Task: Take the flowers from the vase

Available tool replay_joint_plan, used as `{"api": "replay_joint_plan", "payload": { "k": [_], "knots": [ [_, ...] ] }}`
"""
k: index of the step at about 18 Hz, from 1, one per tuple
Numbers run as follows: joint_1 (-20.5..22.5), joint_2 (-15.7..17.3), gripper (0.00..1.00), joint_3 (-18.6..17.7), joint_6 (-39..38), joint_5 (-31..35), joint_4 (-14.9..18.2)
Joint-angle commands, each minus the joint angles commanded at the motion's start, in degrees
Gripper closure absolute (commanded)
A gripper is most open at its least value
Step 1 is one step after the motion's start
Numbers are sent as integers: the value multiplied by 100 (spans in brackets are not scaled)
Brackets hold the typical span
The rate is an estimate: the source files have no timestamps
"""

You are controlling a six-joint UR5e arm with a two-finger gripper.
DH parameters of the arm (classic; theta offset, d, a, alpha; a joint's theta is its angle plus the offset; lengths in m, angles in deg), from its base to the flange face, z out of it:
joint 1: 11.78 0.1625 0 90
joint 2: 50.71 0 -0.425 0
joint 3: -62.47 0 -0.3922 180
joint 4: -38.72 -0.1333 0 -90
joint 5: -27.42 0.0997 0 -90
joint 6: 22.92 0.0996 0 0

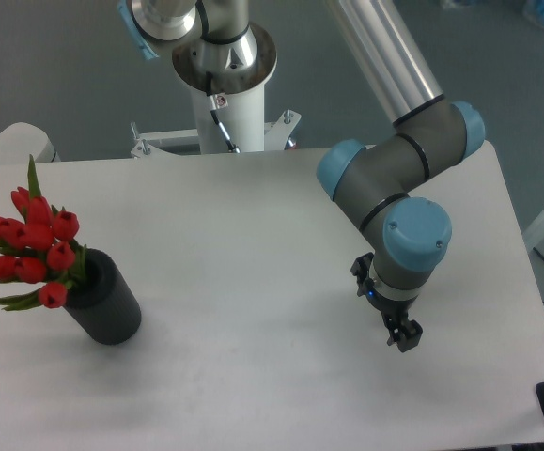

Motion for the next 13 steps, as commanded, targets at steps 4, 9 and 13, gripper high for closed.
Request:
{"api": "replay_joint_plan", "payload": {
  "k": [4, 9, 13],
  "knots": [
    [-9, 18, 0, -44, 0, -9, -27],
    [0, 97, 0, -211, -9, -53, -62],
    [-9, 114, 0, -150, 0, -114, -44]
  ]
}}
